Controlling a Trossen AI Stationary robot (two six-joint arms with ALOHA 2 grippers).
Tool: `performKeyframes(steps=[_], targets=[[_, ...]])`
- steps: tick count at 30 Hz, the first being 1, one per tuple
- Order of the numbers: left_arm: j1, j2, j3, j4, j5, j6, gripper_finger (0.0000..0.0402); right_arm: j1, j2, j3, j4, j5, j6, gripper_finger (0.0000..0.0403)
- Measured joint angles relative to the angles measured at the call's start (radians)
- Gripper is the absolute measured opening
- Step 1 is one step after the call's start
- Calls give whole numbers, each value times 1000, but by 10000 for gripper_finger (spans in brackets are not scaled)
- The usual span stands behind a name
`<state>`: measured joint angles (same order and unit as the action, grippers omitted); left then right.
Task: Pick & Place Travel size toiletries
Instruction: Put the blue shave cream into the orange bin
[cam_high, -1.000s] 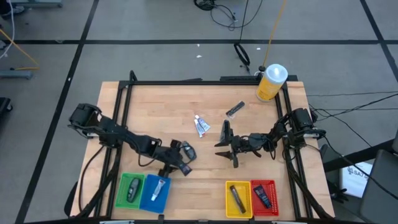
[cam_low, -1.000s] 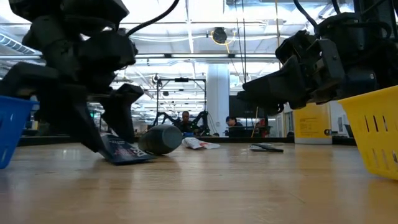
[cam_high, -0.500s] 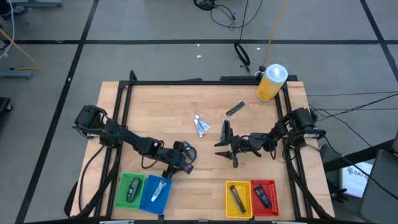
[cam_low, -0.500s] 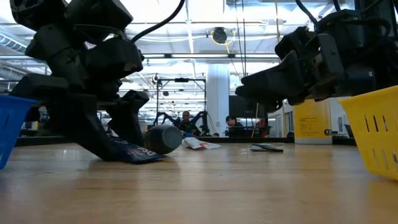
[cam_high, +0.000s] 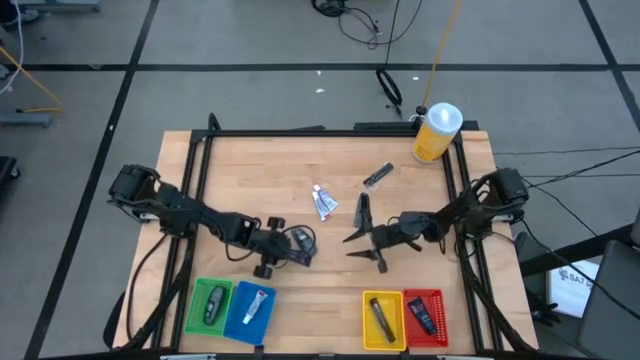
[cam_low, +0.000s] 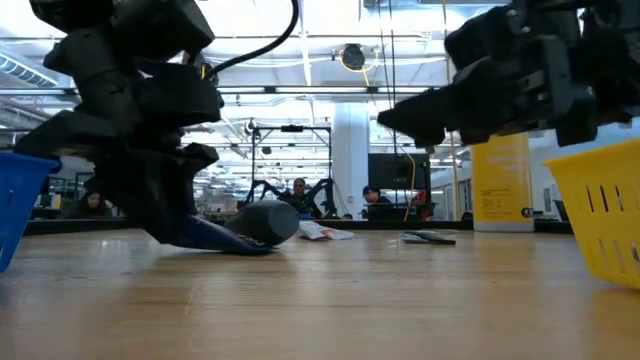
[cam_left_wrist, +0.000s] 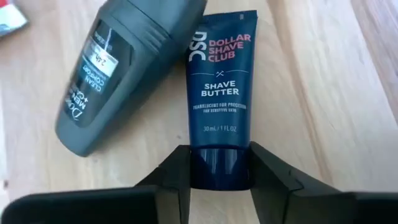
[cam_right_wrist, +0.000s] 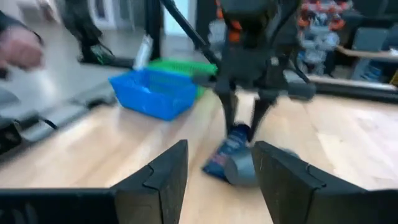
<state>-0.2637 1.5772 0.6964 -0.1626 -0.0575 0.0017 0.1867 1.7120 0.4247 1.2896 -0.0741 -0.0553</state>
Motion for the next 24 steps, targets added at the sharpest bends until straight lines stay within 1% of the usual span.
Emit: performKeyframes(steps=[3, 6, 9, 12, 15, 18, 20, 23, 24], targets=[[8, 0, 0, -1, 0, -54, 110, 16, -22, 60, -165, 28, -49, 171], [4, -9, 0, -27, 6, -124, 110, 46, -56, 134, -364, 80, -107, 171], [-14, -56, 0, -64, 31, -193, 118, 78, -91, 210, -591, 153, -183, 171], [-27, -110, 0, -42, 35, -229, 120, 102, -105, 277, -725, 206, -307, 173], [-23, -171, 0, 15, 33, -273, 113, 119, -102, 318, -754, 205, -420, 187], [-7, -190, 1, 114, 33, -326, 113, 127, -99, 323, -723, 204, -521, 215], [3, -190, 0, 186, 37, -338, 120, 125, -84, 323, -674, 219, -567, 235], [19, -175, 0, 290, 84, -352, 127, 123, -60, 323, -569, 285, -624, 257], [23, -166, 1, 320, 94, -353, 127, 123, -57, 325, -550, 287, -668, 261]])
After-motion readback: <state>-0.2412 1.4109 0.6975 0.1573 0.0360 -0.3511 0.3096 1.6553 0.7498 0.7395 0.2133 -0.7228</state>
